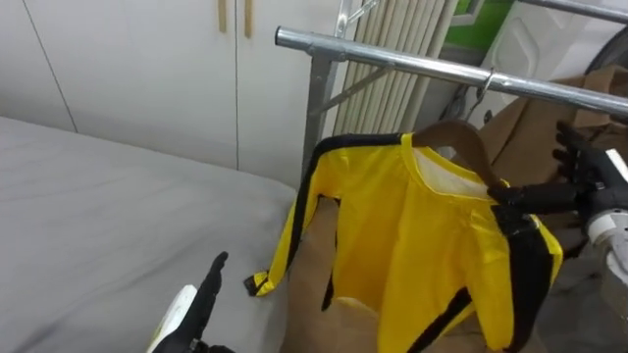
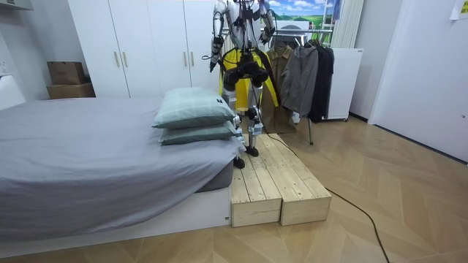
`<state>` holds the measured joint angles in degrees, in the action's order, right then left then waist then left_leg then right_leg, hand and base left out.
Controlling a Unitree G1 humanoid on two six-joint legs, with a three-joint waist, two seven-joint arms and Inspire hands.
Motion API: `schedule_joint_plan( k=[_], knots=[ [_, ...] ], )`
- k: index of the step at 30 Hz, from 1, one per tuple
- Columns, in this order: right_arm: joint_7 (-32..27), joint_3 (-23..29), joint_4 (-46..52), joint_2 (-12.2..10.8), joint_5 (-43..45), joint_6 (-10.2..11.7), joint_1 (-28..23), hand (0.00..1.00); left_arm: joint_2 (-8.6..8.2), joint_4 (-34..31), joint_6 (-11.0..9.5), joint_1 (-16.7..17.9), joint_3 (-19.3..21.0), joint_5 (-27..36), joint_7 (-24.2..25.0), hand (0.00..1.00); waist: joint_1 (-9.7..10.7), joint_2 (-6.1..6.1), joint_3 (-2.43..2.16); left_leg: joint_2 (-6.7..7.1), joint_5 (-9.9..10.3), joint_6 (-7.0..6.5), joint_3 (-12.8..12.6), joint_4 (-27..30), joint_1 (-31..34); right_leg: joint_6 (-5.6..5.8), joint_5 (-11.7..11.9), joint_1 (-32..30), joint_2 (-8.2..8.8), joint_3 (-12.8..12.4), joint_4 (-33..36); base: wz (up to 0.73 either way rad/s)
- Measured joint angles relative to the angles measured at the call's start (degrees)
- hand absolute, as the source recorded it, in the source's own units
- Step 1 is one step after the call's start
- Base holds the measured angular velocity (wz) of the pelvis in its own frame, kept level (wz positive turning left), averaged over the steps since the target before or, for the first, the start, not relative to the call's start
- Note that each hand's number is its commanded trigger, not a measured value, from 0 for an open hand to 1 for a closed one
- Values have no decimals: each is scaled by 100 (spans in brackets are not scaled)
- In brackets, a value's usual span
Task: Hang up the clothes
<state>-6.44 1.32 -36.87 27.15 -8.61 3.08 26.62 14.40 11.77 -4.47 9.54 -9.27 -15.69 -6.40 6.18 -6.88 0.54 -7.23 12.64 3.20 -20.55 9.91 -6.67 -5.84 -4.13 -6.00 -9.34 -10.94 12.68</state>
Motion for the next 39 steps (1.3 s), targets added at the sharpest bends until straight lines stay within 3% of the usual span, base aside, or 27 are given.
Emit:
schedule_joint_plan(
  k=[5, 10, 15, 19, 22, 26, 32, 39],
  knots=[
    [-36, 44, 498, 0, 768, 16, -467, 0, -2, -12, -49, 3, 7, -8, -95, 0, 14, 94, -55, -1, 0, 0, -6, 38, -19, 0, 0, 31, -1, -35, 23, -1],
    [-35, 20, 665, -1, 972, 22, -910, 0, -4, -9, -104, 4, 15, -23, -230, 0, -28, 96, -44, 4, 0, 0, -54, -30, -134, 0, 1, 89, -35, -148, 5, -8],
    [-42, -9, 892, -45, 1359, 69, -1721, 0, 1, -8, -107, 1, 0, -7, -479, 0, -30, 118, -22, 22, 0, -1, -117, -36, -116, 35, 1, 68, -29, -205, -39, -5],
    [-45, -9, 900, -136, 1500, 69, -1932, 0, 5, -9, -160, 1, 10, 39, -591, 0, -29, 118, -19, 27, 0, -1, -189, -37, -85, 50, 33, -2, -47, -275, 3, -13],
    [-94, -4, 1148, -265, 1725, 83, -2164, 0, 5, -12, -246, -18, 11, -7, -587, 0, -10, 126, -16, 13, 0, -1, -234, -37, -87, 45, 48, -4, -64, -284, -20, -5],
    [-113, -9, 1662, -596, 1731, 284, -2562, 0, 3, -13, -298, -42, -28, 52, -720, 0, 44, 231, 30, -2, 0, -1, -284, -36, -73, 31, 57, 4, -69, -287, -98, 0],
    [-302, -34, 1699, -1154, 1755, 331, -2855, 0, -9, -12, -364, -63, -124, 117, -874, 0, 142, 449, -14, -2, 0, -1, -284, -31, -54, 29, 56, 0, -77, -336, -101, -3],
    [-491, -555, 2045, -1370, 1279, 331, -3141, 0, -102, -10, -369, -122, -313, 170, -1098, 0, 181, 573, -11, 2, -1, -1, -329, -27, -95, 28, 58, 4, -113, -478, -71, -9]
  ],
)
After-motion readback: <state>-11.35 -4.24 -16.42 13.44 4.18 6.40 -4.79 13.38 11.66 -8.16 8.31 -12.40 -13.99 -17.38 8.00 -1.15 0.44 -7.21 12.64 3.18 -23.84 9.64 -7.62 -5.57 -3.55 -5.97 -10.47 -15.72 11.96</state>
